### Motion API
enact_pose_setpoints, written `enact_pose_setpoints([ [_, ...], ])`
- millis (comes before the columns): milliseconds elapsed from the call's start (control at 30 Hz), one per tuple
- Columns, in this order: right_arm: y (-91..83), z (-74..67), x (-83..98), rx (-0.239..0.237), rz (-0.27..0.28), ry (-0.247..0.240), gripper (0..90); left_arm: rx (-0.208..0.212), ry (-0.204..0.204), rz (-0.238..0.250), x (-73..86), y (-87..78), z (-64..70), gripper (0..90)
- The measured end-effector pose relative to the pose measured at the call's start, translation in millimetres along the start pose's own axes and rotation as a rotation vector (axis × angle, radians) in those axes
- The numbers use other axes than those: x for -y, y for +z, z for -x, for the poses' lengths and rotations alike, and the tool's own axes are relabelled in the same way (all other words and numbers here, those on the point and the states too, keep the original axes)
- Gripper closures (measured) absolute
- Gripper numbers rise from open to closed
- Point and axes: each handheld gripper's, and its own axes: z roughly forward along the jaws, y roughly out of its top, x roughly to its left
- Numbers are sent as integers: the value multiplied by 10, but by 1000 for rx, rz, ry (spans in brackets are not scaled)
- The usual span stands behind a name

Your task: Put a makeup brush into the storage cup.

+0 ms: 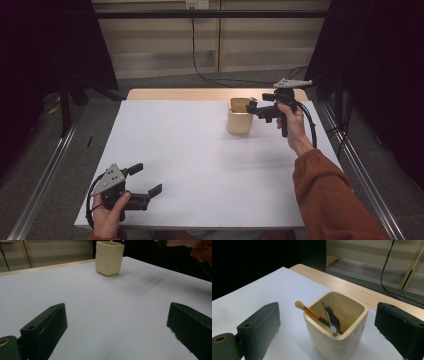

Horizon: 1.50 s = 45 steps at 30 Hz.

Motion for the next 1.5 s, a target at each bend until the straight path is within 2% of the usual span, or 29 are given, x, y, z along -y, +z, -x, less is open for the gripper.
enact_pose_setpoints([
  [67, -23, -20, 30, 10, 1, -6, 46, -21, -2, -3, 4, -4, 12, 37],
  [167, -69, -65, 80, 32, 14, -23, 48, -27, -3, 5, 2, -19, 11, 33],
  [567, -251, -154, 237, 42, 44, -14, 48, -52, 13, 4, 1, -28, 17, 31],
  [1000, -460, -240, 376, 48, 50, -18, 48, -52, -5, 19, -2, -41, 31, 30],
  [1333, -627, -318, 521, 52, 61, -10, 55, -53, -12, 25, -3, -44, 50, 30],
  [1500, -732, -340, 584, 71, 65, 9, 54, -53, -13, 29, -6, -49, 51, 30],
])
